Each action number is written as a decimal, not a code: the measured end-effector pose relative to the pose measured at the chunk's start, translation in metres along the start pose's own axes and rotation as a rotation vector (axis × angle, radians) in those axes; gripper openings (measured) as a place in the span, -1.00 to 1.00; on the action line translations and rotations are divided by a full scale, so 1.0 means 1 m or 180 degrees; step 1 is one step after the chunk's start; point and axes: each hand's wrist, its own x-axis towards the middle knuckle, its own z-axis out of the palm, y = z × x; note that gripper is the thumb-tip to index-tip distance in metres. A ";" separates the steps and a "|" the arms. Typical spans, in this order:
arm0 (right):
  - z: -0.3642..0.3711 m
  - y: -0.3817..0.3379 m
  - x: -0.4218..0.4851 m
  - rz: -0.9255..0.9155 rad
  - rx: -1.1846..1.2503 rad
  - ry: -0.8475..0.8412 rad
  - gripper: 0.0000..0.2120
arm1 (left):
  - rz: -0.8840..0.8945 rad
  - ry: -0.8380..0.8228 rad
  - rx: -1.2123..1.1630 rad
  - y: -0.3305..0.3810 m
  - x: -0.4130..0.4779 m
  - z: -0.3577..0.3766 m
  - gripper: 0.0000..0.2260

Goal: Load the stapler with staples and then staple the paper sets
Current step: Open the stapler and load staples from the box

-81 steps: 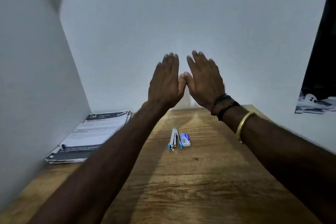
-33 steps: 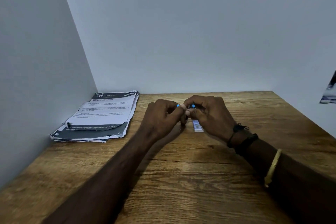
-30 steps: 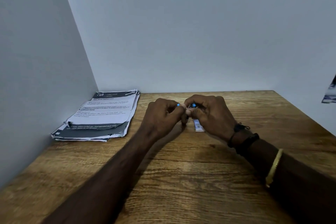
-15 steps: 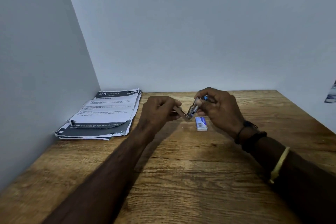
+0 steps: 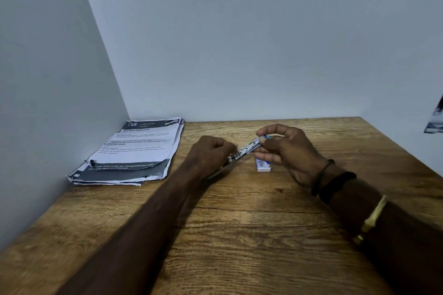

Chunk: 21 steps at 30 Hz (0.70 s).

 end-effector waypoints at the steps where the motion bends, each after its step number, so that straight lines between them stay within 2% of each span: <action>1: 0.000 0.000 -0.001 0.0008 0.0016 0.0004 -0.86 | 0.0017 0.0032 0.0165 0.003 0.000 0.003 -0.62; 4: 0.001 -0.001 -0.003 0.0036 0.0008 -0.0025 -0.88 | 0.0013 0.0093 0.0454 0.015 -0.004 0.013 -0.52; 9: 0.007 0.000 -0.005 0.0038 -0.0002 -0.0045 -0.93 | -0.0007 0.0168 0.0471 0.024 -0.008 0.020 -0.47; 21: 0.013 -0.002 -0.008 0.0015 -0.0218 0.0222 -0.91 | -0.0021 0.0141 0.0482 0.027 -0.008 0.020 -0.65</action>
